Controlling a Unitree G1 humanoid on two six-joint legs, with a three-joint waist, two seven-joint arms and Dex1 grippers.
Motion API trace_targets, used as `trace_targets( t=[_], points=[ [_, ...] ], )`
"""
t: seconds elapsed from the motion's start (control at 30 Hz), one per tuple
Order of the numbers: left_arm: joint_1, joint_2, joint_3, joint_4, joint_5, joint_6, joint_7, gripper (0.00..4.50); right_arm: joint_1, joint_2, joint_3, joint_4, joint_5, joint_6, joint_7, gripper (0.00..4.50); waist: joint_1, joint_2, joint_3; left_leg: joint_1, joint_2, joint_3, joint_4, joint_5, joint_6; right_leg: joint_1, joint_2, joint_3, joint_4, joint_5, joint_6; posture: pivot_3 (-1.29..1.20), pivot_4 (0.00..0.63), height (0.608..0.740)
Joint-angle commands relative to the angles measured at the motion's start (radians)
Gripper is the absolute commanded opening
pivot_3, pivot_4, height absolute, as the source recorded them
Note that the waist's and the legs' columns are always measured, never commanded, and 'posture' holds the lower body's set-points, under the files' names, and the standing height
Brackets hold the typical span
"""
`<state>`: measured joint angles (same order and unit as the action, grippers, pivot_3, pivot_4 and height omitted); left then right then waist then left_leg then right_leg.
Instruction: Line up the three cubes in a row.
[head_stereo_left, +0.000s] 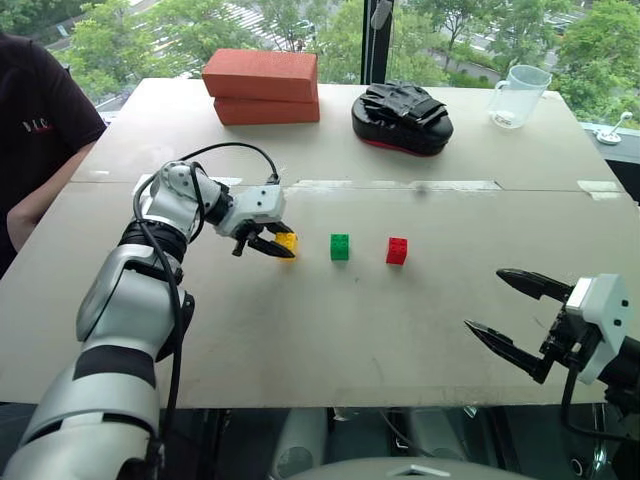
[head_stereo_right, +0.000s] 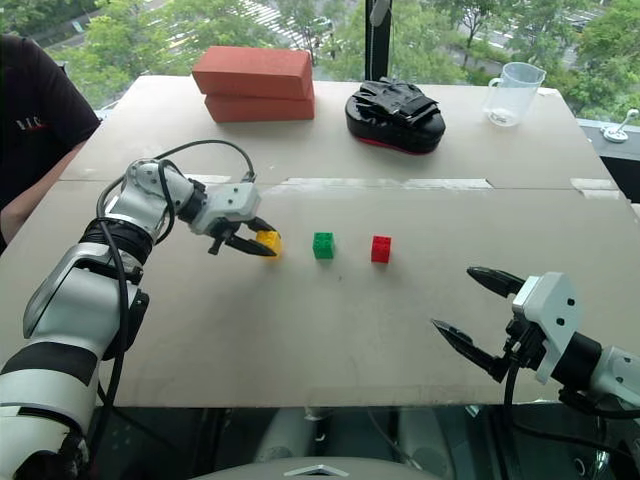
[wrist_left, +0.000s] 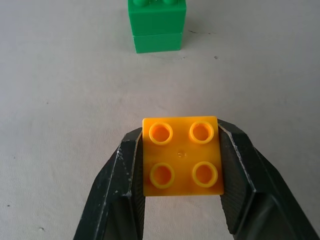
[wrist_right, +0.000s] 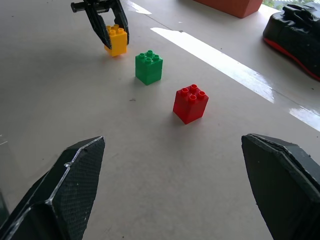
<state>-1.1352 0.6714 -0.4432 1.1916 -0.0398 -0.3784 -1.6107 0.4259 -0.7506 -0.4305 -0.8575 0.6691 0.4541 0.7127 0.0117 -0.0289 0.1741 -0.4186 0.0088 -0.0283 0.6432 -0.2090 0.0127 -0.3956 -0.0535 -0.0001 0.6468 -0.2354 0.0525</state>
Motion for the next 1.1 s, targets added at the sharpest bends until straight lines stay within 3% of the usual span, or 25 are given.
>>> trace_targets(
  t=[0.03,0.33,0.4,0.57,0.7,0.83,0.9,1.0,1.1],
  points=[
    [-0.014,0.017,0.019,-0.003,0.004,-0.019,-0.004,1.29,-0.014,-0.01,-0.021,-0.029,0.01,-0.011,0.007,4.5,0.0,0.0,0.0,0.0,0.0,0.0,0.0,0.0,0.0,0.0,0.0,0.0,0.0,0.0,0.0,0.0,0.15,0.74],
    [-0.017,-0.004,0.084,0.015,0.051,-0.021,-0.002,1.29,-0.039,-0.018,-0.016,-0.015,0.009,-0.005,0.021,4.5,0.001,0.0,0.0,0.0,0.0,0.0,0.0,0.0,0.0,0.0,0.0,0.0,0.0,0.0,0.0,0.0,0.15,0.74],
    [-0.017,-0.011,0.101,0.017,0.065,-0.024,0.005,2.37,-0.04,-0.018,-0.018,-0.015,0.01,-0.004,0.024,4.5,0.001,0.0,0.0,0.0,0.0,0.0,0.0,0.0,0.0,0.0,0.0,0.0,0.0,0.0,0.0,0.0,0.15,0.74],
    [-0.011,-0.016,0.136,0.012,0.079,-0.02,0.001,4.47,-0.036,-0.016,-0.022,-0.018,0.012,-0.004,0.028,4.5,0.0,0.0,0.0,0.0,0.0,0.0,0.001,0.0,0.0,0.0,0.0,0.0,0.001,0.0,0.0,0.0,0.15,0.74],
    [0.018,0.017,0.169,-0.046,-0.019,0.038,-0.004,4.47,-0.017,-0.01,-0.033,-0.021,0.012,-0.011,0.035,4.5,0.0,0.0,0.0,0.0,0.0,0.0,0.001,0.0,0.0,0.0,0.0,0.0,0.001,0.0,0.0,0.0,0.15,0.74],
    [0.116,0.095,0.223,-0.209,-0.139,0.204,-0.004,4.47,0.019,0.002,-0.062,-0.026,0.023,-0.018,0.041,4.5,-0.007,0.0,0.0,0.0,0.002,0.0,0.001,0.0,0.0,0.0,0.0,0.0,0.002,0.0,0.0,0.0,0.15,0.74],
    [0.202,0.143,0.275,-0.356,-0.21,0.353,-0.004,4.47,0.048,0.01,-0.08,-0.02,0.016,-0.027,0.051,4.5,-0.012,0.0,0.0,0.001,0.002,0.0,0.001,0.0,0.0,0.0,0.0,0.0,0.002,0.0,0.0,0.0,0.15,0.74],
    [0.449,0.237,0.448,-0.697,-0.361,0.679,0.095,4.47,0.089,0.027,-0.099,0.004,0.01,-0.026,0.057,4.5,-0.022,0.001,0.0,0.002,0.004,-0.004,0.0,0.0,0.0,0.0,-0.001,0.001,0.004,0.0,0.0,0.0,0.15,0.74],
    [0.637,0.28,0.556,-0.918,-0.433,0.827,0.18,4.47,0.11,0.036,-0.107,0.014,0.01,-0.03,0.062,4.5,-0.025,0.001,0.0,0.003,0.006,-0.003,0.0,0.0,0.0,0.001,-0.002,0.003,0.004,0.0,-0.001,0.0,0.15,0.74]
  ],
)
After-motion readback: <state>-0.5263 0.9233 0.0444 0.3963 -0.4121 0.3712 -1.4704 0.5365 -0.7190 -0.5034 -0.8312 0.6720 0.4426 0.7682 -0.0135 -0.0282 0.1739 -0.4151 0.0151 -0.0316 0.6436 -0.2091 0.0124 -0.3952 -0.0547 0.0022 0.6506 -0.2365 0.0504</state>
